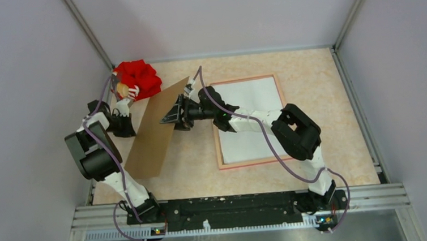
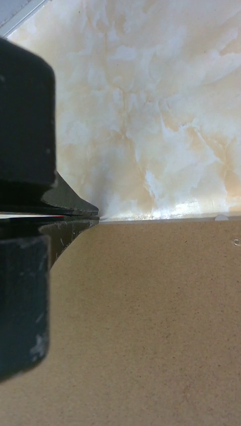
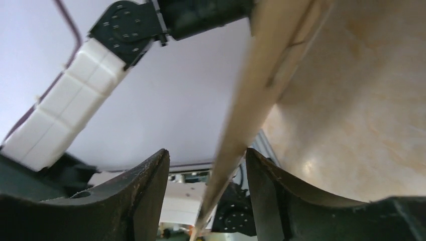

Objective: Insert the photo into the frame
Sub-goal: Turn over the photo frame item at the center of the board.

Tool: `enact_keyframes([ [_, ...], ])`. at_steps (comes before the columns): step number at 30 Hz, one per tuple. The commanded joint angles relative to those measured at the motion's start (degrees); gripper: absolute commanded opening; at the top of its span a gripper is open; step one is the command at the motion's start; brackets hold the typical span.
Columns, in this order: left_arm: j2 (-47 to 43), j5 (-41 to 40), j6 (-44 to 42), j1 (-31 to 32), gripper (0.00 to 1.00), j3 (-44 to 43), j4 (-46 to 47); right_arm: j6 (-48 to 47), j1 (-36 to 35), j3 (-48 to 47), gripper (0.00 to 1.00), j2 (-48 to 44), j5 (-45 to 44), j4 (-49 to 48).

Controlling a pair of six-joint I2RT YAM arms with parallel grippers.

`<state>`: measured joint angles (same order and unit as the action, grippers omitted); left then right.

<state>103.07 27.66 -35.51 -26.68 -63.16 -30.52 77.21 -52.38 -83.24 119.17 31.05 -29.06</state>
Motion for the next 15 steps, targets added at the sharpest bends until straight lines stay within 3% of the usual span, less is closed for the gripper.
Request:
enact_keyframes([
  [1,5.49,0.54,0.79,1.10,0.00,3.65,-11.21,-7.35,-0.53,-1.02,0.55,-5.70,-3.93,13.60],
  [7,3.88,1.28,0.70,1.08,0.00,3.29,-12.33,-11.86,-0.37,-0.66,0.36,-8.72,-8.25,21.60],
  [12,0.36,4.52,0.69,1.10,0.00,-0.08,-17.09,-18.00,0.43,-2.97,0.00,-10.38,-12.05,31.22],
  [15,-1.87,6.16,0.87,1.08,0.11,-3.56,-20.27,-20.54,1.52,-4.52,0.00,-11.19,-12.25,34.37],
])
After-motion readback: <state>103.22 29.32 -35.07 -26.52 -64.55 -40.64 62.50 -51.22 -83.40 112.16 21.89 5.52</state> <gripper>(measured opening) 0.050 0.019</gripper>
